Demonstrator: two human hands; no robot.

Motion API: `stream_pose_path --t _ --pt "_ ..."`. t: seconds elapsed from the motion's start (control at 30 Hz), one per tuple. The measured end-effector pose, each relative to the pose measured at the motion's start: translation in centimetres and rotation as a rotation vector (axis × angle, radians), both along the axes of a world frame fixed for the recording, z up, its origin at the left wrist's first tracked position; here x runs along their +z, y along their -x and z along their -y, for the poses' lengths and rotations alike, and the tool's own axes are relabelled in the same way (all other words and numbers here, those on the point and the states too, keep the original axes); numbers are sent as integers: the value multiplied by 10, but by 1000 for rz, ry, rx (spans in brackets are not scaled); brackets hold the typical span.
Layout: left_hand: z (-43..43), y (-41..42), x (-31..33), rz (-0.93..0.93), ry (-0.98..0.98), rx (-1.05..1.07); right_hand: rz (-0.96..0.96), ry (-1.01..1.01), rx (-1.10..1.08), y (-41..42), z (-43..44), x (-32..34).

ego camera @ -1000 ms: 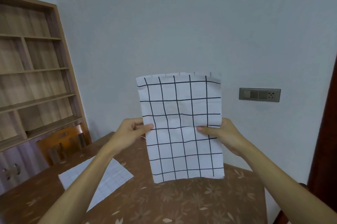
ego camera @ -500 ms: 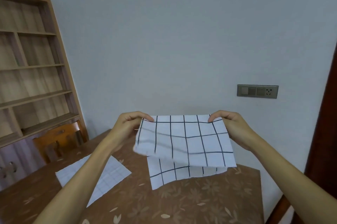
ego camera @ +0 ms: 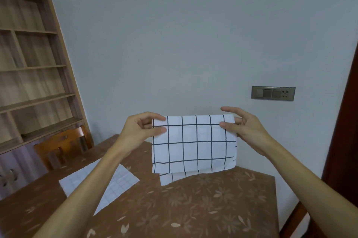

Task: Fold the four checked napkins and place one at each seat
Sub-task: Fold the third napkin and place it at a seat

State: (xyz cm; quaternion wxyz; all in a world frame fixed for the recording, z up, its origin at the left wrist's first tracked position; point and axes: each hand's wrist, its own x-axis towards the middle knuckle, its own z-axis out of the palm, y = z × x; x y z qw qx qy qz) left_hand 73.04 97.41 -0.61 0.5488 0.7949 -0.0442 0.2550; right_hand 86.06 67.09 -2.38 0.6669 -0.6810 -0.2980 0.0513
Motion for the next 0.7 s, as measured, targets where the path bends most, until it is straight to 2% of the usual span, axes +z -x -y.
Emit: stream_pose_path --t 0.17,0.23,0.37,0.47,0.57,0.7 --pt "0 -2 2 -3 -52 -1 0 -75 -10 3 -4 3" --pt "-2 -3 3 -24 -173 28 25 -71 -17 4 -5 6" --pt "5 -7 6 -146 -537 88 138 -18 14 15 -13 13" --pt "24 -12 5 -201 -649 24 244 36 68 28 -23 18" --pt "41 -18 -3 -215 -513 -78 309 64 52 36 -33 21" --pt "48 -18 -5 -155 -236 -111 344 105 -151 29 -31 14"
